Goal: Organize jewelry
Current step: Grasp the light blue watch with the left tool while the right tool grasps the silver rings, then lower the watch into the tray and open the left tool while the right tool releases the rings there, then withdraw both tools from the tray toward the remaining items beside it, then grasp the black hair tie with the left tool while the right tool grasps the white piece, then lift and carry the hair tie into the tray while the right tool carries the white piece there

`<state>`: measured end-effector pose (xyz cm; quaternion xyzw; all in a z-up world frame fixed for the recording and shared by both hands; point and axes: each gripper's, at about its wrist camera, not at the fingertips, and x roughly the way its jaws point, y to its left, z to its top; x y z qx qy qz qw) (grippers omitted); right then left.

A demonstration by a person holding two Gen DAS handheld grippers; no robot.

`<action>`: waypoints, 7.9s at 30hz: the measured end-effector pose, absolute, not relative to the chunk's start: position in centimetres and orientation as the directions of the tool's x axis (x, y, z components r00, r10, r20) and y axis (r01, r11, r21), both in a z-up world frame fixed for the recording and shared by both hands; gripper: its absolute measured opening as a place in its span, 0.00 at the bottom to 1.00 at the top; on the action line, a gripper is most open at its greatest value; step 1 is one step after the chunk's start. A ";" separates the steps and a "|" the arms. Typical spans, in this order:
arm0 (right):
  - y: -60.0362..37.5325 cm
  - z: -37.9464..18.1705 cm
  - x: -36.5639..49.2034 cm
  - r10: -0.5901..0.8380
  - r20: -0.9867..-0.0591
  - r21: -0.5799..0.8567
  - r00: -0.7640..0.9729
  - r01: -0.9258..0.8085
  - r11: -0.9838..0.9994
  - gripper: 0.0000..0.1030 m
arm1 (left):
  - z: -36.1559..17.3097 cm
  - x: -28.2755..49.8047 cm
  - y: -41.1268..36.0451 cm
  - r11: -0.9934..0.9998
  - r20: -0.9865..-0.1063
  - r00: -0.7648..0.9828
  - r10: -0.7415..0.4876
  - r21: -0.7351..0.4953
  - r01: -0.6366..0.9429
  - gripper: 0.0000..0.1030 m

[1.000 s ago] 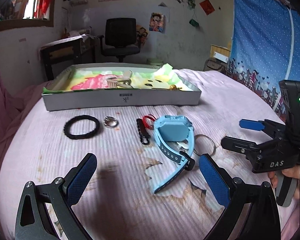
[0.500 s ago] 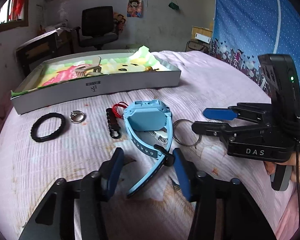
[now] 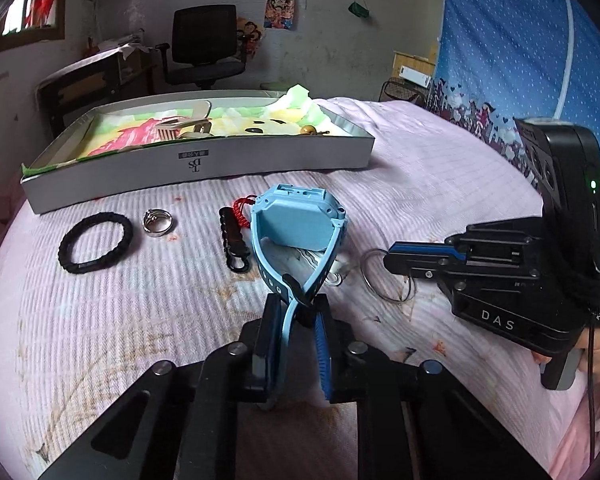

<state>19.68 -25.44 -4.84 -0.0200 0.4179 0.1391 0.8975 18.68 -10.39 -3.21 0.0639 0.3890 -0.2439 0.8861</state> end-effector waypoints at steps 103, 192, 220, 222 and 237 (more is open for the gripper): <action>-27.8 2.9 20.0 0.088 -0.302 0.141 0.949 -0.047 0.989 0.94 | 4.4 21.1 -4.7 0.985 -0.394 0.903 -0.171 -0.089 0.148 1.00; -21.0 -4.4 20.4 0.279 -0.690 0.147 0.668 -0.248 0.957 0.27 | -2.4 25.7 -2.0 0.987 -0.716 0.686 -0.128 -0.021 0.162 0.63; -21.1 -5.1 20.5 0.310 -0.706 0.200 0.637 -0.240 0.950 0.17 | -2.8 24.3 -2.8 0.977 -0.698 0.697 -0.166 -0.022 0.210 0.06; -21.2 -5.2 20.4 0.316 -0.707 0.208 0.632 -0.240 0.948 0.14 | -2.7 23.9 -3.0 0.975 -0.696 0.697 -0.172 -0.019 0.222 0.06; -21.7 -3.7 18.0 0.357 -0.638 0.240 0.682 -0.264 0.934 0.13 | -0.5 19.0 -3.0 0.958 -0.616 0.747 -0.248 -0.045 0.282 0.05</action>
